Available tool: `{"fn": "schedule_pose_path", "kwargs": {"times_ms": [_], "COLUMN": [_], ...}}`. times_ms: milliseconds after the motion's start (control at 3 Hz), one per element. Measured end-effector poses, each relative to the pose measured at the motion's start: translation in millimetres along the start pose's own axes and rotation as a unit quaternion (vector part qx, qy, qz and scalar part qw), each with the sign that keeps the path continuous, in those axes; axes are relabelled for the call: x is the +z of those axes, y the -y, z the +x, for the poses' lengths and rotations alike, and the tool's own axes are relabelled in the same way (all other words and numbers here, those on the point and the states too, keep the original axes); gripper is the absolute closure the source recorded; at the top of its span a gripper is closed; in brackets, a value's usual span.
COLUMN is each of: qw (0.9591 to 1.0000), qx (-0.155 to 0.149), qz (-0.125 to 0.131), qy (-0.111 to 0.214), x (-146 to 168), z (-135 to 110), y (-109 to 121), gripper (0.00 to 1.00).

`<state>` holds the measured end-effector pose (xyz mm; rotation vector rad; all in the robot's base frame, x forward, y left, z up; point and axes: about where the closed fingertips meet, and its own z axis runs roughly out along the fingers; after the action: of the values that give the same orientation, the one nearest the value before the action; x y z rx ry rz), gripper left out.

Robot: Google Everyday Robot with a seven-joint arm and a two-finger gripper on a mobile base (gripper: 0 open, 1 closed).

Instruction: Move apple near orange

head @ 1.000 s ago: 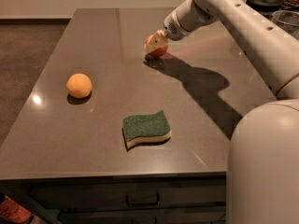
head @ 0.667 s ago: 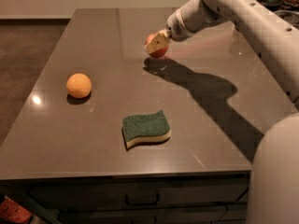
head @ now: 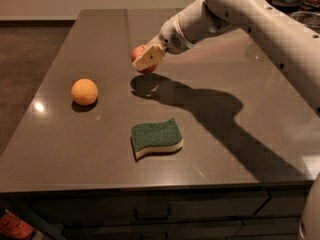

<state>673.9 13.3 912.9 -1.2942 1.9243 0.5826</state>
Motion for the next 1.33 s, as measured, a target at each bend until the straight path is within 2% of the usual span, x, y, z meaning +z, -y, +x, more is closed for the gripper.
{"fn": "schedule_pose_path", "kwargs": {"times_ms": [667,1333], "qw": [0.9966,0.9876], "qx": [-0.054,-0.108], "qz": [-0.062,-0.108], "qy": [-0.006,-0.035], "x": [43.4,69.3], "z": [-25.0,-24.5], "y": [-29.4,-53.5], "gripper": [1.0,1.0]}}
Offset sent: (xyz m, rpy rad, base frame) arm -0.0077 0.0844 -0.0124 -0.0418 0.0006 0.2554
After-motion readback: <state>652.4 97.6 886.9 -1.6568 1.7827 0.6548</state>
